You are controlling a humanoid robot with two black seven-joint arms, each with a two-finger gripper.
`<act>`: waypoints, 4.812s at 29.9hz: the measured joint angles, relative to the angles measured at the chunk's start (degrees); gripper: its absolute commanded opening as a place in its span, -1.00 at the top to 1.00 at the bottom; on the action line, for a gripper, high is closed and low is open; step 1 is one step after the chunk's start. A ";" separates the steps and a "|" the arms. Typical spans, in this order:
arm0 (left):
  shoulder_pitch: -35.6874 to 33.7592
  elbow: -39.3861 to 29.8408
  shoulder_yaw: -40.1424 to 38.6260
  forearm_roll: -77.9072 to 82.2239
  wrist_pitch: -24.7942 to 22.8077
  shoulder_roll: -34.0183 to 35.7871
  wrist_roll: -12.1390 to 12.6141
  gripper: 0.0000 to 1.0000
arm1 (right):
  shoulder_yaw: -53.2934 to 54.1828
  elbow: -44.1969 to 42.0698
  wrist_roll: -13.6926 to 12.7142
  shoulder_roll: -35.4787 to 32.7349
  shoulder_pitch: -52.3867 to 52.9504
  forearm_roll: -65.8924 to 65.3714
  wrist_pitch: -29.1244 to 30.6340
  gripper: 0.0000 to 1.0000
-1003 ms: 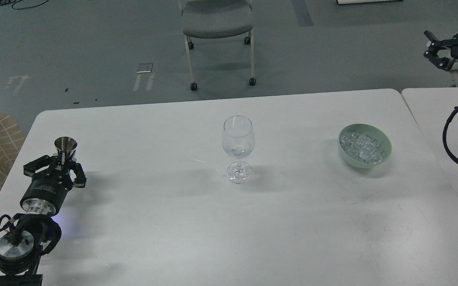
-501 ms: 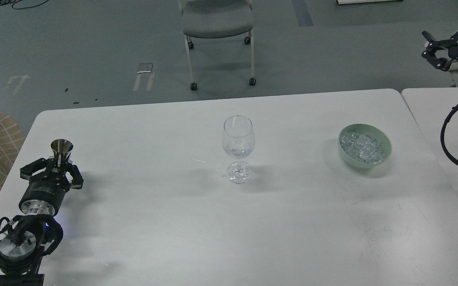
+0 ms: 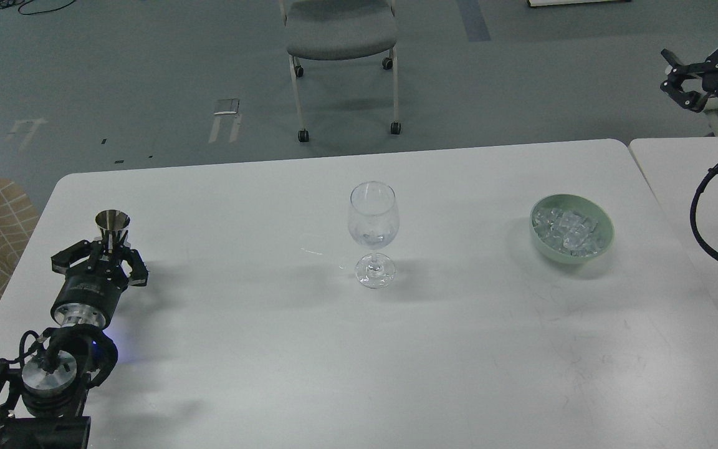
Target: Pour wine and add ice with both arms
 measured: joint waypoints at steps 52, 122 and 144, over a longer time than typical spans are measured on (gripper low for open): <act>-4.61 6.84 -0.87 -11.90 5.00 0.32 -0.26 0.42 | -3.15 2.80 0.00 -0.43 0.07 -1.71 -0.11 -1.00; -5.24 -11.93 -1.64 -11.35 16.48 6.81 0.64 -0.95 | -2.00 2.81 0.12 -0.52 -0.19 -1.42 -0.10 -1.00; -17.66 -13.34 12.68 -10.80 8.92 18.89 3.04 -0.94 | 4.13 7.53 0.08 -0.86 -1.07 -0.99 -0.13 -1.00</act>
